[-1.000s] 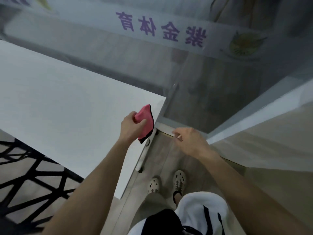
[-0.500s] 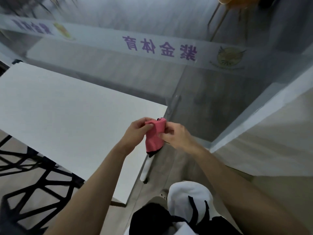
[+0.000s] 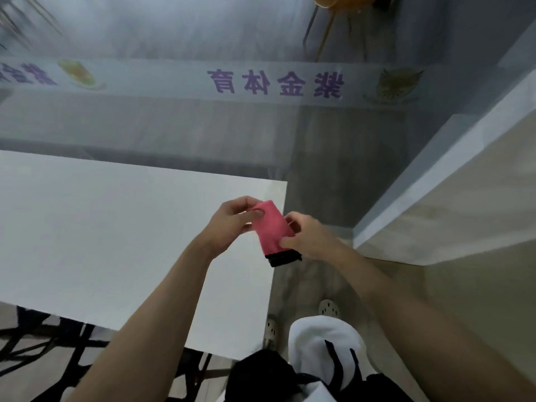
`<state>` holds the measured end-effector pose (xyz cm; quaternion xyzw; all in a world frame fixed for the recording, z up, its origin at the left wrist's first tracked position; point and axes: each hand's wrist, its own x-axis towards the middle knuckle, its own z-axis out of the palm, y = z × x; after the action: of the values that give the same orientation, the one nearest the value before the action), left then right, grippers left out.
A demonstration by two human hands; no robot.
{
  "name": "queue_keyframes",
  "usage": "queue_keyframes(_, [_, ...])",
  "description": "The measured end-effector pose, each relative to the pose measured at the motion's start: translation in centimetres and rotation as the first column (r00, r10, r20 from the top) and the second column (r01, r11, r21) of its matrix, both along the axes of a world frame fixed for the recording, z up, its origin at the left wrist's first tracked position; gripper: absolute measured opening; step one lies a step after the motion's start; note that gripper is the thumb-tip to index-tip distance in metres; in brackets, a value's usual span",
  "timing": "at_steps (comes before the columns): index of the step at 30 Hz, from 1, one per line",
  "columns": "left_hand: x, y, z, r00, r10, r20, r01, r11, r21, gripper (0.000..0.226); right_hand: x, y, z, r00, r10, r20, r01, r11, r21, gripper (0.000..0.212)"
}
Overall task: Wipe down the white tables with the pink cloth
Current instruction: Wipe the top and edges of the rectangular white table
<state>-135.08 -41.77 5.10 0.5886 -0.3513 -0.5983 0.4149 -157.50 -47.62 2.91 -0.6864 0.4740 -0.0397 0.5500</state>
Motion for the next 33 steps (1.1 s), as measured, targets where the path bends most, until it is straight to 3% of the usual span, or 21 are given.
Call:
queue_keyframes(4, [3.2, 0.6, -1.0, 0.994, -0.108, 0.011, 0.107, 0.993, 0.040, 0.021, 1.2, 2.4, -0.6, 0.957, -0.266, 0.117, 0.266, 0.964, 0.021, 0.038])
queue_keyframes(8, [4.5, 0.6, -1.6, 0.967, -0.253, 0.010, 0.249, 0.957, 0.150, 0.032, 1.7, 5.1, -1.2, 0.966, -0.255, 0.040, 0.253, 0.967, 0.041, 0.088])
queue_keyframes(11, [4.2, 0.6, -1.9, 0.969, -0.246, -0.018, 0.246, 0.959, 0.139, 0.025, 1.7, 6.2, -1.9, 0.897, -0.436, -0.067, 0.441, 0.894, 0.084, 0.107])
queue_keyframes(13, [3.5, 0.5, -2.0, 0.976, -0.216, -0.034, 0.219, 0.969, 0.118, 0.022, 1.7, 6.5, -1.8, 0.835, -0.536, -0.125, 0.550, 0.804, 0.228, 0.102])
queue_keyframes(15, [2.9, 0.4, -2.1, 0.985, -0.172, -0.010, 0.173, 0.979, 0.108, 0.021, 1.7, 6.9, -2.0, 0.797, -0.599, -0.077, 0.573, 0.710, 0.409, 0.083])
queue_keyframes(21, [2.8, -0.1, -2.2, 0.987, -0.120, 0.104, 0.113, 0.991, 0.072, 0.028, 0.1, 6.9, -2.7, 0.584, -0.811, 0.020, 0.778, 0.567, 0.272, 0.050])
queue_keyframes(27, [1.9, -0.7, -2.1, 0.962, -0.226, 0.153, 0.209, 0.971, 0.120, 0.054, -1.8, 6.3, -2.9, 0.614, -0.789, 0.004, 0.769, 0.599, 0.221, 0.039])
queue_keyframes(31, [0.6, -1.1, -2.0, 0.931, -0.324, 0.169, 0.291, 0.937, 0.191, 0.061, -2.1, 6.3, -3.0, 0.534, -0.840, 0.096, 0.770, 0.530, 0.355, 0.042])
queue_keyframes(33, [0.5, -1.6, -1.9, 0.928, -0.354, 0.113, 0.322, 0.919, 0.229, 0.065, -2.4, 6.4, -3.2, 0.619, -0.764, 0.179, 0.647, 0.626, 0.436, 0.058])
